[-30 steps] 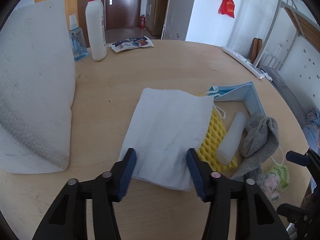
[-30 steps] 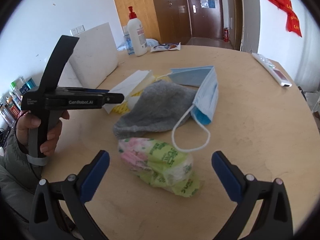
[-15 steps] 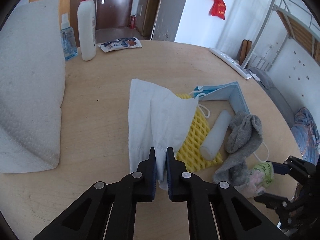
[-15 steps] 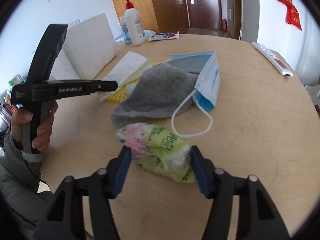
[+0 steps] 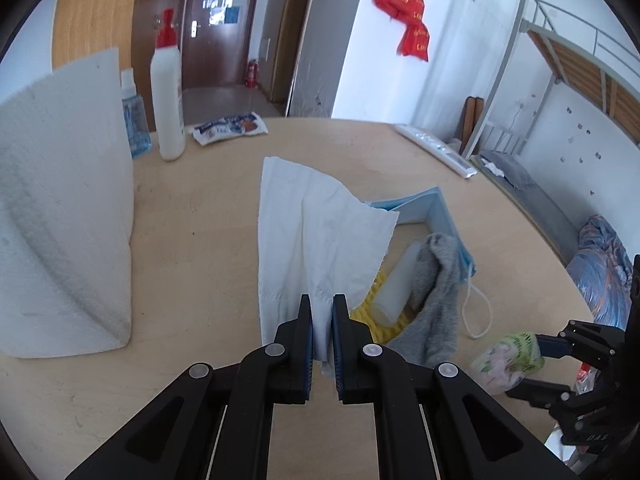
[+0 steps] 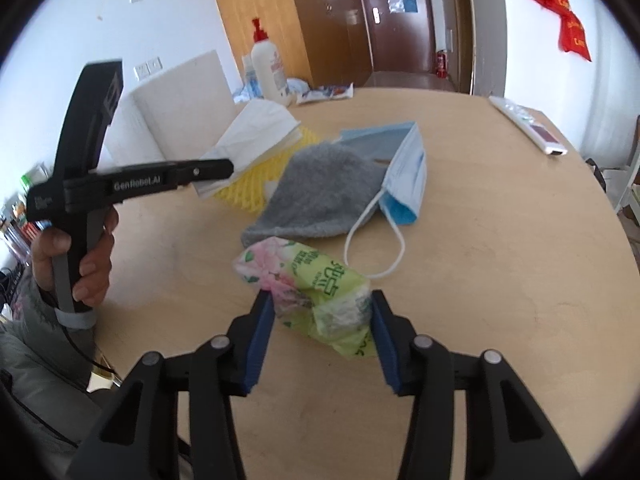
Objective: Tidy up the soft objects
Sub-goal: 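Close the left gripper on the paper towel while the right gripper grasps the snack bag, then lift the paper towel and snack bag and carry both toward the white foam box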
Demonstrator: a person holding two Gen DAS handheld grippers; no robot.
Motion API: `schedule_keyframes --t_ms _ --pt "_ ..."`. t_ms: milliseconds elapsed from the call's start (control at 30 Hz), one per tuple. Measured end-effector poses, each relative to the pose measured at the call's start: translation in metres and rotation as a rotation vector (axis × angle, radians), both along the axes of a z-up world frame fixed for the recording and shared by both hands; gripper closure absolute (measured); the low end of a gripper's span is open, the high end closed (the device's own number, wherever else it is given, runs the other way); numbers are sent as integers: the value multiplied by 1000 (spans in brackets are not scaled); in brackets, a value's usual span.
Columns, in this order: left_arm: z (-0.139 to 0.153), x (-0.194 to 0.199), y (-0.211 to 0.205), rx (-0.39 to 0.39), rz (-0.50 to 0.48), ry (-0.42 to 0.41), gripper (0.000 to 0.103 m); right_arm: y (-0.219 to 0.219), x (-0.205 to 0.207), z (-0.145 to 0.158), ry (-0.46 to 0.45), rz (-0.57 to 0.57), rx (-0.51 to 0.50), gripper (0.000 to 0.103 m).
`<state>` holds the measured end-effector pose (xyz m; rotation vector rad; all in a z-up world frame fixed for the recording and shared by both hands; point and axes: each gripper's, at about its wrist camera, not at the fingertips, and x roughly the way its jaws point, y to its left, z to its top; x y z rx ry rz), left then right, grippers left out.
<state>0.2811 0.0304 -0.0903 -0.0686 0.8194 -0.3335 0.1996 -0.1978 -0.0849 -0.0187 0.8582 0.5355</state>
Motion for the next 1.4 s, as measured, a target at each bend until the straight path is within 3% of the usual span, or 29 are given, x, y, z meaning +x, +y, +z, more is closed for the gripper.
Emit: schedule_keyframes --t_ms 700,1200,1233,1300,1333,1367,1400 --pt "87 -74 5 12 35 -264 94 -8 -18 69 -219 -51 113 51" --pt "61 -75 -3 89 53 -215 93 -6 -20 63 -204 -39 122 51" --pt "59 -75 -2 94 55 -213 88 -6 -19 62 -203 -37 122 51" --pt "56 -74 0 104 69 -208 63 -5 -19 62 -201 -35 123 51" --pt "54 -73 1 109 77 -204 42 -4 -19 62 -198 -34 123 51" --pt "52 -73 0 112 87 -205 32 -3 -20 62 -197 -33 123 51" --pt "49 -73 1 105 95 -211 32 -3 -19 61 -194 -32 120 51"
